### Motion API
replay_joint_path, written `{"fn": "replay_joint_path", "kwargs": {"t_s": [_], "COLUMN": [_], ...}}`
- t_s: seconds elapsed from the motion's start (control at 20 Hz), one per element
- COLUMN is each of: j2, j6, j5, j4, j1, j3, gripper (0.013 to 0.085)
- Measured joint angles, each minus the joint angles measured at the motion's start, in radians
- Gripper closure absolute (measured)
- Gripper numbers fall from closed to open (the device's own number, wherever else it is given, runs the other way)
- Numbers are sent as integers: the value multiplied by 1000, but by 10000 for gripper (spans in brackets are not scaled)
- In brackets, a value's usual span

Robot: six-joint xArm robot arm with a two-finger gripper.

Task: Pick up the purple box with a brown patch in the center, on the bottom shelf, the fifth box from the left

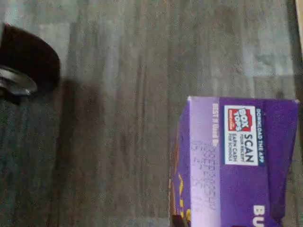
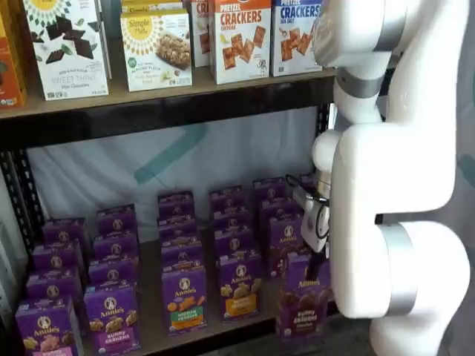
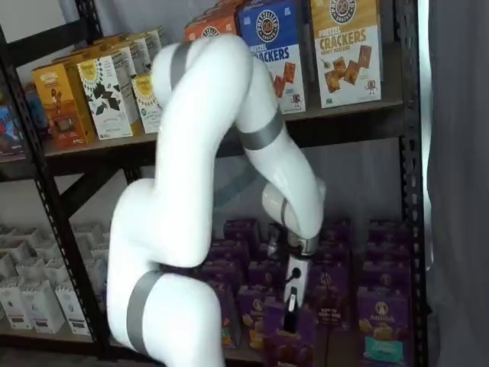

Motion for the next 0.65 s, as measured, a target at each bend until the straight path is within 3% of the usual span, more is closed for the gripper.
{"fn": "replay_joint_path", "kwargs": {"t_s": [0.3, 0.65], "j2": [-238, -490], "j6": [21, 81], "j5": [36, 159], "j4": [64, 126], "j1": [73, 160], "j3": [207, 350], "gripper": [690, 690]}}
